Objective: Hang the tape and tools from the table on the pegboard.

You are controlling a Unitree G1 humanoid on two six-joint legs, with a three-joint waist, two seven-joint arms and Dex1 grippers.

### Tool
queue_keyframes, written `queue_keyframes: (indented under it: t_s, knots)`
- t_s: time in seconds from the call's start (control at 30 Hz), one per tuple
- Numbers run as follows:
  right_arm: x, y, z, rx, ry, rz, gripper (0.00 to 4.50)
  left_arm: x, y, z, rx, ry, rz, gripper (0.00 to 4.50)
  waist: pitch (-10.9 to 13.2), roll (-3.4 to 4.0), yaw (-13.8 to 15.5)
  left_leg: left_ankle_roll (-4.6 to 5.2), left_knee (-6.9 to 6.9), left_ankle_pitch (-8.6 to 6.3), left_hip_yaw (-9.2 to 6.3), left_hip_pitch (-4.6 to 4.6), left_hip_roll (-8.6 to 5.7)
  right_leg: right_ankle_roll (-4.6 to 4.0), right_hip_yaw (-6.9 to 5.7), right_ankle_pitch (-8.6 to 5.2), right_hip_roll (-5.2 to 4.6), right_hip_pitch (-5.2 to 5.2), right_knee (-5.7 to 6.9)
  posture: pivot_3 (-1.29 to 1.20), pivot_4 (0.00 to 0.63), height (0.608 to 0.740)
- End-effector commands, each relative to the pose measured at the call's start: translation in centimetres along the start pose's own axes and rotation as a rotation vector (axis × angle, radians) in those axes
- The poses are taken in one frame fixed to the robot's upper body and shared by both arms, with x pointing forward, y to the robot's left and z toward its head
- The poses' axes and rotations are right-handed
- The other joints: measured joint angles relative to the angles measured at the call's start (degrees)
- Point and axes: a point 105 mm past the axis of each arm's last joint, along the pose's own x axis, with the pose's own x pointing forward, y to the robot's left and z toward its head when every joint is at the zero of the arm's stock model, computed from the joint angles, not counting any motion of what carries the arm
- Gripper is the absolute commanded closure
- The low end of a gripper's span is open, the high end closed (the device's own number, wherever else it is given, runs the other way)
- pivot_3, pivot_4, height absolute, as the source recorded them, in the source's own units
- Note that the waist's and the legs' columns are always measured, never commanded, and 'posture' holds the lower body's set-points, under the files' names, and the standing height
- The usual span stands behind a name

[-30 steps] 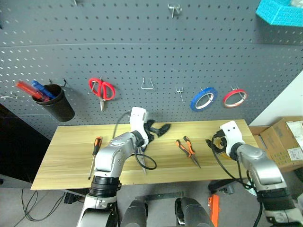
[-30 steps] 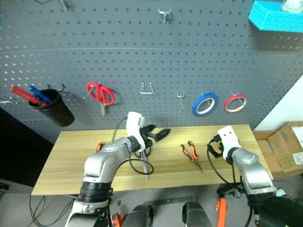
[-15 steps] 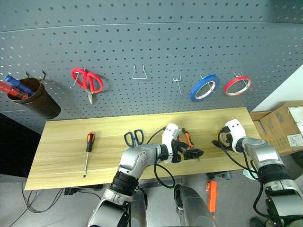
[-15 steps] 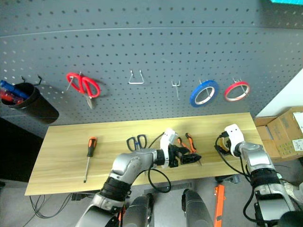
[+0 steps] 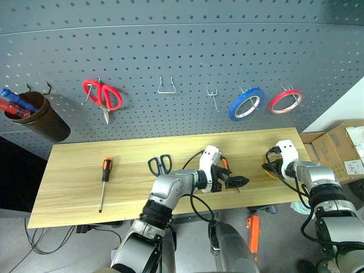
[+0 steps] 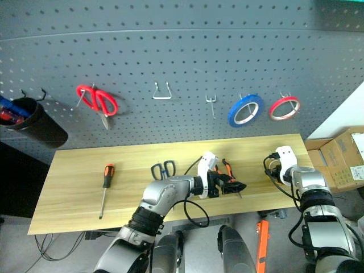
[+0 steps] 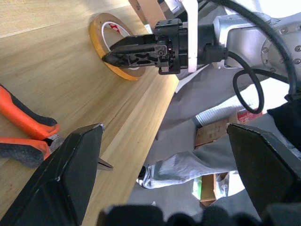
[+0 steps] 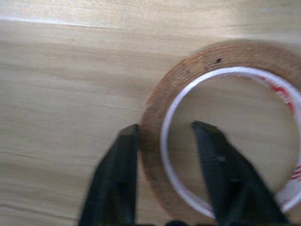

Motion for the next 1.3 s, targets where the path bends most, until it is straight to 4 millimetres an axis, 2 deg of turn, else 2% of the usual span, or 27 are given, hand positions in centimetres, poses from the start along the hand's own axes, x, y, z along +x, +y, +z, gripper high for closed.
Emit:
queue_keyframes:
  t_s: [0.03, 0.27, 0.37, 0.47, 0.6, 0.7, 0.77, 0.87, 1.0, 1.13, 1.3]
  knots:
    - [0.1, 0.2, -0.6, 0.077, 0.022, 0.022, 4.11, 0.0, -0.5, 0.3, 0.019, -0.017, -0.023, 0.00, 0.0, 0.00, 0.0, 0.00, 0.02, 0.00, 0.00, 0.01, 0.00, 0.01, 0.00, -0.01, 0.00, 0.00, 0.04, 0.06, 0.311, 0.740]
    - [0.0, 0.1, -0.5, 0.058, 0.012, 0.003, 4.21, 0.2, -0.4, 1.3, 0.042, -0.036, -0.022, 0.00, 0.0, 0.01, 0.0, -0.01, 0.15, 0.00, 0.00, 0.07, -0.03, 0.10, 0.02, -0.07, 0.00, -0.03, 0.34, 0.06, 0.277, 0.740]
    - [-0.9, 0.4, -0.3, -0.097, -0.029, -0.023, 4.21, -0.3, -0.6, 2.1, 0.069, -0.060, -0.028, 0.00, -0.1, 0.08, 0.1, -0.02, 0.16, 0.01, -0.01, 0.07, -0.03, 0.11, 0.00, -0.07, 0.00, -0.04, 0.37, 0.05, 0.253, 0.740]
    - [-3.3, 3.3, -0.1, -0.268, -0.144, -0.004, 4.21, -2.2, -1.2, 3.1, 0.092, -0.109, -0.045, 0.00, -0.2, 0.22, 0.2, -0.05, 0.16, 0.00, -0.07, -0.05, -0.05, 0.27, -0.08, -0.17, -0.06, -0.12, 0.40, 0.04, 0.217, 0.740]
    - [-6.7, 7.6, -0.8, -0.399, -0.267, 0.030, 4.21, -5.1, -1.4, 3.7, 0.119, -0.160, -0.024, 0.00, -1.0, 0.85, -0.2, -0.54, 0.25, 0.14, 0.03, -0.89, -0.06, 0.37, -0.03, -0.21, -0.22, -1.14, 0.75, 0.03, 0.178, 0.740]
    - [-8.5, 10.3, -1.9, -0.471, -0.330, 0.053, 4.21, -7.5, -1.5, 4.3, 0.127, -0.206, 0.001, 0.00, -1.7, 0.80, 0.0, -0.70, 0.33, 0.20, 0.04, -0.88, -0.08, 0.38, -0.06, -0.21, -0.23, -1.11, 0.70, 0.03, 0.144, 0.740]
    - [-9.0, 11.3, -2.1, -0.480, -0.372, 0.049, 4.21, -8.8, -1.5, 4.7, 0.128, -0.234, 0.017, 0.00, -2.8, 0.66, 0.1, -0.74, 0.38, 0.23, -0.04, -0.87, -0.09, 0.39, -0.13, -0.22, -0.23, -1.02, 0.67, 0.04, 0.111, 0.740]
    - [-9.6, 12.2, -1.0, -0.595, -0.486, -0.001, 4.21, -10.8, -1.9, 5.3, 0.127, -0.287, 0.033, 0.00, -4.5, 0.59, 0.0, -0.73, 0.61, 0.22, -0.05, -0.82, -0.11, 0.41, -0.15, -0.18, -0.21, -0.86, 0.66, 0.04, 0.085, 0.740]
    - [-9.8, 14.1, 1.0, -0.800, -0.654, -0.028, 4.21, -12.6, -2.8, 5.7, 0.091, -0.343, 0.012, 0.00, -6.5, 0.27, 0.0, -0.42, 0.77, 0.15, 0.04, -0.62, -0.17, 0.39, -0.08, 0.20, -0.21, -0.53, 0.47, 0.05, 0.056, 0.740]
    - [-9.4, 15.6, 2.2, -1.000, -0.791, -0.035, 4.21, -13.5, -3.5, 5.4, 0.066, -0.361, -0.004, 0.00, -7.9, -0.04, 0.0, -0.35, 0.75, 0.18, 0.02, 0.13, -0.13, -0.02, -0.17, 0.00, -0.19, 0.21, 0.33, 0.08, 0.028, 0.740]
    - [-8.7, 16.2, 4.1, -1.066, -0.902, -0.048, 4.21, -13.9, -3.1, 5.9, 0.037, -0.410, 0.028, 0.00, -9.4, -0.27, 0.2, -0.34, 0.76, 0.19, 0.00, 0.35, -0.17, -0.03, -0.12, 0.00, -0.18, 0.48, 0.35, 0.10, 0.015, 0.740]
